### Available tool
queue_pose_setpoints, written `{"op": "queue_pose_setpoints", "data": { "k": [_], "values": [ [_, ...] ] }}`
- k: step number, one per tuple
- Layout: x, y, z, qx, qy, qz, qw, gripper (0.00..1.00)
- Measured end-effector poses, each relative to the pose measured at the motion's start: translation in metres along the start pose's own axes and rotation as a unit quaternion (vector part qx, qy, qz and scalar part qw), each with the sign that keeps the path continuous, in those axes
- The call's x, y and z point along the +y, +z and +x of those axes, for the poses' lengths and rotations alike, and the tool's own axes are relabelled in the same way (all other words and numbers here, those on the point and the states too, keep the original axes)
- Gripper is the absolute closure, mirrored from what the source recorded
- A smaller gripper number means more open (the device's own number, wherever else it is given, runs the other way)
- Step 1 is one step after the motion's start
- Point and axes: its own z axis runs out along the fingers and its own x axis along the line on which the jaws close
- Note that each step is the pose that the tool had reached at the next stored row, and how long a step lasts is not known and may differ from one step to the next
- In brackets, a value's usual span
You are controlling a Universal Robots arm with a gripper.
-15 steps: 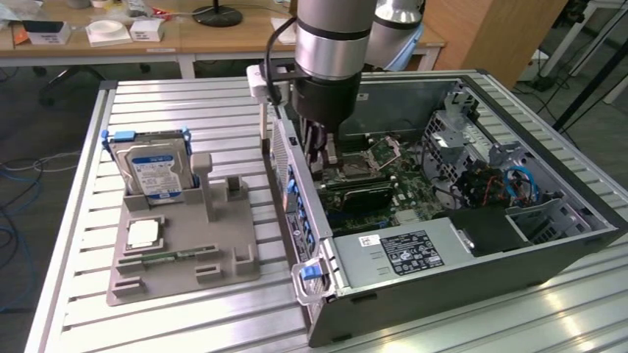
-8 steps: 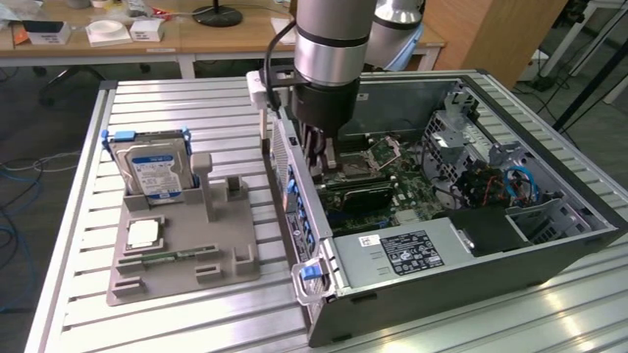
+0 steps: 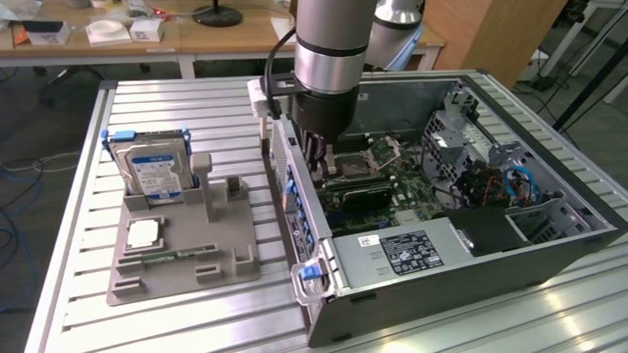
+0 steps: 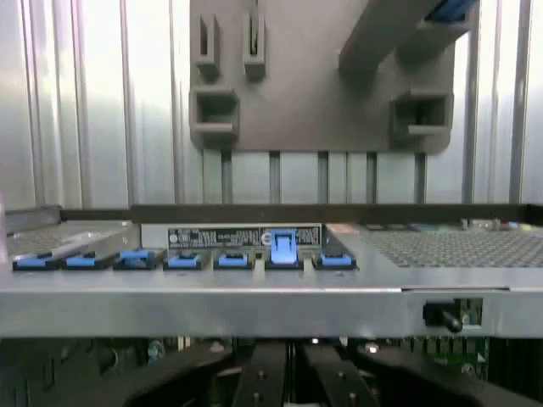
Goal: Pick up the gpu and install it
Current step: 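Press down on the gpu until it lock into place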
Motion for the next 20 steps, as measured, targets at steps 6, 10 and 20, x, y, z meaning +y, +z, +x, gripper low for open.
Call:
{"op": "queue_pose_setpoints", "data": {
  "k": [6, 10, 20],
  "values": [
    [-0.0164, -0.0009, -0.001, 0.0000, 0.000, -0.0008, 1.0000, 0.89],
    [-0.0346, -0.0006, -0.001, -0.0005, 0.000, -0.0008, 1.0000, 0.89],
    [-0.0800, 0.0012, -0.003, -0.0005, 0.000, -0.0008, 1.0000, 0.89]
  ]
}}
